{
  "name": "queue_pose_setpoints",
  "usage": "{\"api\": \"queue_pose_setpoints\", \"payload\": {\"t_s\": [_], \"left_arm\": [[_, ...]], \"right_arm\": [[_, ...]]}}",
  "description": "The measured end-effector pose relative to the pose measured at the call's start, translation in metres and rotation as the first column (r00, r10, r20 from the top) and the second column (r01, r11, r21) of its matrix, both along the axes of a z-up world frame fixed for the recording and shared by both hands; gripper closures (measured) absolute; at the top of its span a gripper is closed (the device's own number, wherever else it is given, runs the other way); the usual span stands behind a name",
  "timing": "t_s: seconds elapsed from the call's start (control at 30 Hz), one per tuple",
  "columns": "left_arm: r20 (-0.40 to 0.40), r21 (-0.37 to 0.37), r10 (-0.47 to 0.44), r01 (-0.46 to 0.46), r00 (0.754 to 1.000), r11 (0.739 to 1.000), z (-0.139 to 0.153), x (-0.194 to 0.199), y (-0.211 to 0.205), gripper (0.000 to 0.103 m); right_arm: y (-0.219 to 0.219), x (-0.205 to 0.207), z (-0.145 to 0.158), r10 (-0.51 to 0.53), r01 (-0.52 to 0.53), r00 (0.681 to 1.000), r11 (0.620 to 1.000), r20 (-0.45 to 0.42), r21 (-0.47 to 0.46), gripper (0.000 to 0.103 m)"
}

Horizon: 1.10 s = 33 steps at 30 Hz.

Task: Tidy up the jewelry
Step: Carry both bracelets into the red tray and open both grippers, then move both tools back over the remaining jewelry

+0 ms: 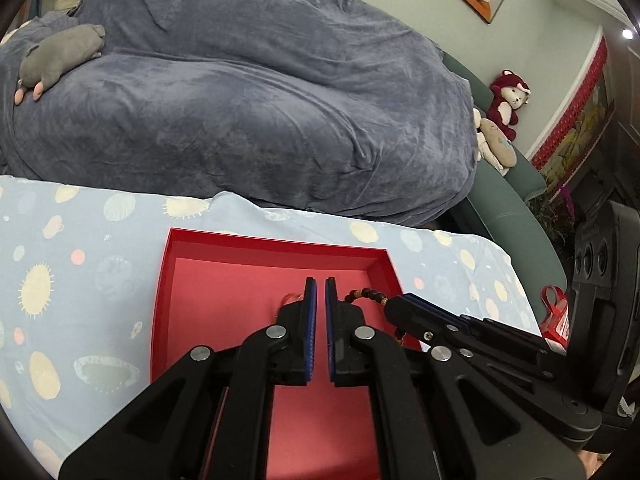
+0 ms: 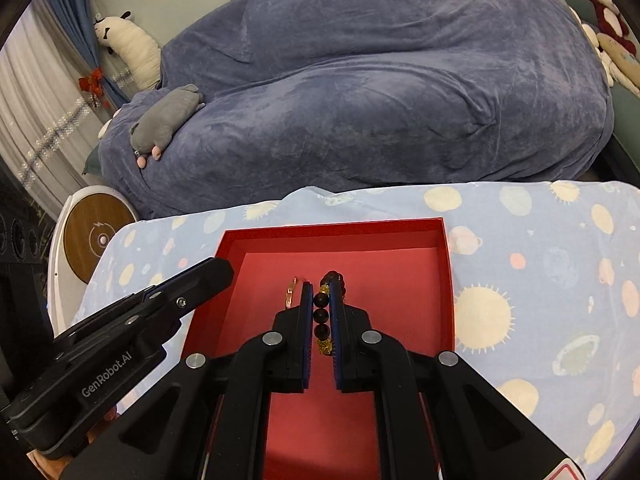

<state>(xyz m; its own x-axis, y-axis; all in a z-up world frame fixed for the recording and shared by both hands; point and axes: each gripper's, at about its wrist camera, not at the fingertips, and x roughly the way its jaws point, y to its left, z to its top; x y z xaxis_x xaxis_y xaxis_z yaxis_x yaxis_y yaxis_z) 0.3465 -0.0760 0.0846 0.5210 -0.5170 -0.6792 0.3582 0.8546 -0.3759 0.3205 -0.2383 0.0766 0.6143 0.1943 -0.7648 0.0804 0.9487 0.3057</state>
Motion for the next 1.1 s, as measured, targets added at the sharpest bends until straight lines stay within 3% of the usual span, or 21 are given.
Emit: {"api": "queue_pose_setpoints", "payload": {"t_s": [0.17,0.3,0.37,0.43,0.53,0.77,1.1], "left_arm": [[-0.086,0.033,0.051,-0.049,0.995,0.998,-0.04,0.033,0.015,0.099],[-0.096,0.074,0.075,-0.068,0.993,0.995,-0.054,0.035,0.027,0.098],[-0.09,0.085,0.08,-0.072,0.993,0.994,-0.053,0.032,0.032,0.089],[-0.071,0.088,0.087,-0.08,0.994,0.993,-0.049,0.028,0.036,0.068],[-0.036,0.095,0.088,-0.085,0.995,0.992,-0.04,0.019,0.036,0.058],[0.009,0.17,0.08,-0.081,0.997,0.982,-0.02,-0.017,0.037,0.056],[0.054,0.25,0.095,-0.106,0.994,0.962,-0.002,-0.112,0.063,0.056]], "right_arm": [[-0.008,0.027,-0.037,-0.011,0.01,0.996,1.0,-0.088,-0.014,0.095],[-0.014,0.029,-0.052,-0.03,0.024,0.991,0.999,-0.134,-0.043,0.09],[-0.017,0.024,-0.055,-0.04,0.033,0.991,0.998,-0.129,-0.051,0.084],[-0.017,0.019,-0.054,-0.048,0.039,0.992,0.996,-0.118,-0.079,0.068],[-0.017,0.01,-0.048,-0.048,0.039,0.994,0.995,-0.094,-0.096,0.062],[-0.023,-0.03,-0.022,-0.061,0.057,0.997,0.995,-0.055,-0.081,0.061],[-0.006,-0.13,0.005,-0.056,0.053,0.998,0.989,-0.017,-0.138,0.06]]}}
